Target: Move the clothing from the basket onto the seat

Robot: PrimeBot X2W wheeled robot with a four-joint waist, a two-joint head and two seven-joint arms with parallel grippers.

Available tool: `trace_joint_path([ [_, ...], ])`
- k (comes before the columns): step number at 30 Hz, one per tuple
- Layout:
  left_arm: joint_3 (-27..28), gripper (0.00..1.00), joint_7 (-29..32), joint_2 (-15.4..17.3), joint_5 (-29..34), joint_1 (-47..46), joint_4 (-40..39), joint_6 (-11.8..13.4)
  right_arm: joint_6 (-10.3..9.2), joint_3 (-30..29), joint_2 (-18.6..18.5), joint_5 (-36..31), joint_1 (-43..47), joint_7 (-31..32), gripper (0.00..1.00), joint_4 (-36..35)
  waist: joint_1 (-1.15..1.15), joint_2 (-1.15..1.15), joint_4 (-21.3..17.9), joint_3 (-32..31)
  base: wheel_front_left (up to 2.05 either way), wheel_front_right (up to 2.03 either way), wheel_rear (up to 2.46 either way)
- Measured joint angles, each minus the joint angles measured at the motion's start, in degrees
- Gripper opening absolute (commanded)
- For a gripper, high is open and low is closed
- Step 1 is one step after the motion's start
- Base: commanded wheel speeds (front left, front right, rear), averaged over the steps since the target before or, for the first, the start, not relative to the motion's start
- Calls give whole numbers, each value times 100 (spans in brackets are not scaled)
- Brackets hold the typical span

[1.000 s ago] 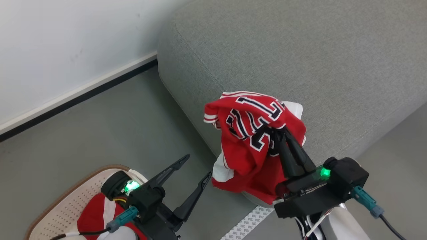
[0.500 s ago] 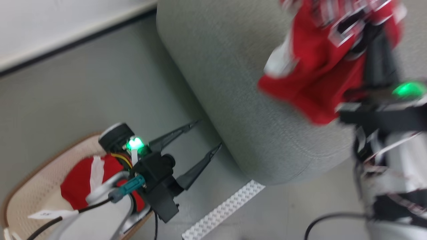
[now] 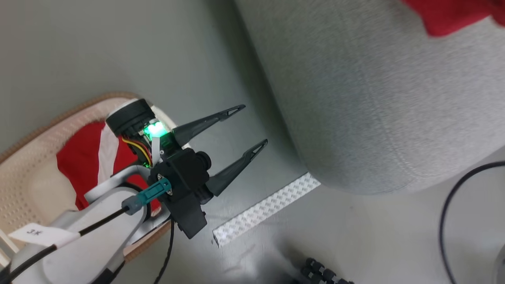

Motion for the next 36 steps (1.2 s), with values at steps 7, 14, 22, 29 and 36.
trace_joint_path([
  [7, -158, 100, 138, 89, -60, -303, -183, -1, 0, -744, -203, 181, -375, 0, 0, 528, 0, 0, 112, 580, 0, 0, 0],
  [14, -233, 100, 129, 132, -99, -295, -193, 0, 1, -1035, -8, -266, -264, 0, 0, 1894, -1, 0, 156, 869, 0, 0, 0],
  [22, -269, 100, 114, 141, -119, -294, -180, 15, 1, -1280, 193, -789, -466, -1, 0, 3227, -1, -1, 217, 831, 0, 0, 0],
  [29, -259, 100, 44, 167, -168, -227, -115, 78, 1, -1091, 283, -1169, -495, -1, 100, 3711, -1, -1, 234, 662, 0, 0, 0],
  [36, -200, 100, -113, 135, -278, -177, 41, 209, 1, -1046, 370, -1714, -27, 0, 100, 3184, -2, -1, 301, 410, 0, 0, 0],
])
